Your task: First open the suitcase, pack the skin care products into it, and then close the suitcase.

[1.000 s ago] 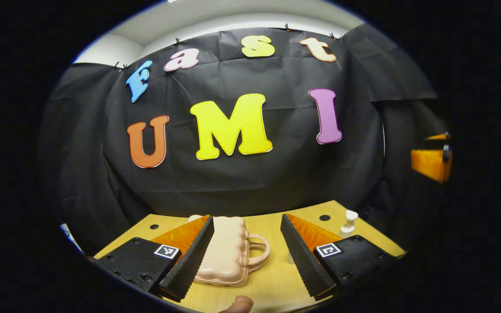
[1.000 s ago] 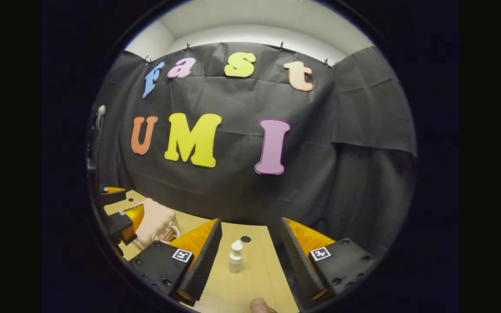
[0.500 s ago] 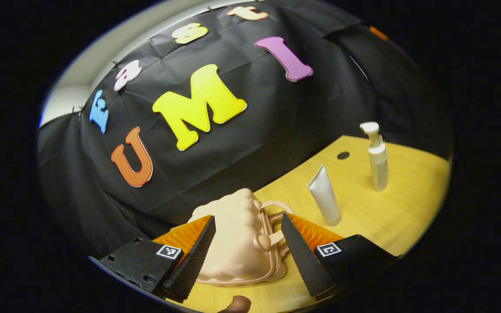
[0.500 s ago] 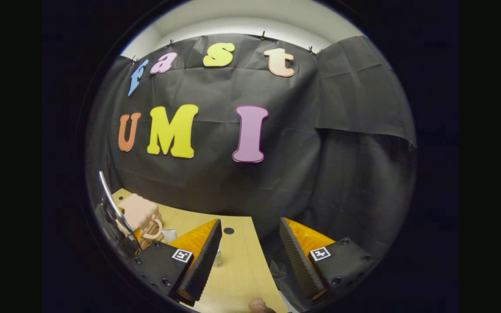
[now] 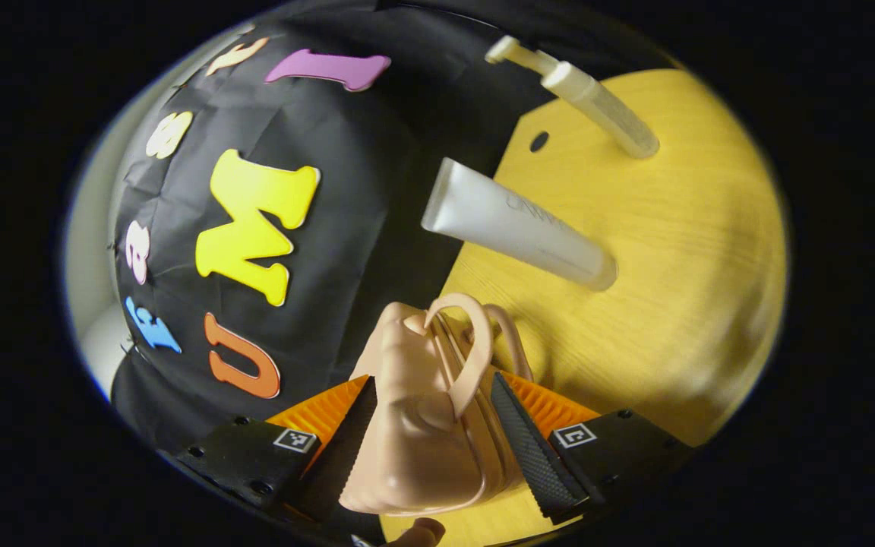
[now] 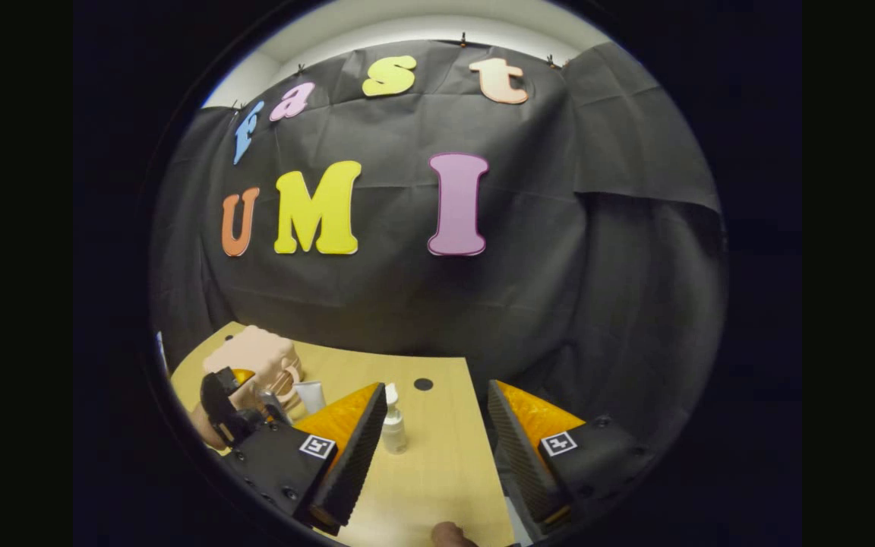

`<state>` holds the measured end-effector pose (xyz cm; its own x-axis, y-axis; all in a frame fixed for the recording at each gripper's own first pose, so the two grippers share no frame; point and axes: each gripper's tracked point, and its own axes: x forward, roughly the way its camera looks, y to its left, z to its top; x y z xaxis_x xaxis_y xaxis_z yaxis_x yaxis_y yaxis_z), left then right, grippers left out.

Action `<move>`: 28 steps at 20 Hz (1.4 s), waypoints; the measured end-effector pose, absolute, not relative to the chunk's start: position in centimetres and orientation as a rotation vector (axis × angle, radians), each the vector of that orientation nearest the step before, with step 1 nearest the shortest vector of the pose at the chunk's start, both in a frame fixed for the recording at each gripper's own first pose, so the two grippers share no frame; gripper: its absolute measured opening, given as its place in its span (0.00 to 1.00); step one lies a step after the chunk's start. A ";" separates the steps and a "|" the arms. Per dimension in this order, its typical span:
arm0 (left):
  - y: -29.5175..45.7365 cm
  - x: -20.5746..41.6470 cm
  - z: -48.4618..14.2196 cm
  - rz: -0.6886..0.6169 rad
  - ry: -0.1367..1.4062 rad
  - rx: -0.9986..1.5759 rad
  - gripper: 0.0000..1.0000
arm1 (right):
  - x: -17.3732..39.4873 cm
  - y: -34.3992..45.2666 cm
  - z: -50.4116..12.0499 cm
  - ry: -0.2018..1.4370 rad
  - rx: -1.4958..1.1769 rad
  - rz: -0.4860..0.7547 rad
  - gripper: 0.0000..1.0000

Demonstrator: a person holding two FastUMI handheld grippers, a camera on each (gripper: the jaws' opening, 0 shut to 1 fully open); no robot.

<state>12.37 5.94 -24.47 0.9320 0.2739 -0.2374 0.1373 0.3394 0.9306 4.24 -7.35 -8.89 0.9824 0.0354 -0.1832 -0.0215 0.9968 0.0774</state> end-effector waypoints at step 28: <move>7.2 13.5 -19.8 -0.067 0.278 1.331 0.00 | 0.7 0.9 -2.8 0.052 -0.031 -0.114 0.79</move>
<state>13.52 7.16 -19.82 0.9650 0.1101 -0.2378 0.2063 0.2407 0.9484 0.69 0.94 -2.82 0.9922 -0.1144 -0.0500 0.1128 0.9931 -0.0335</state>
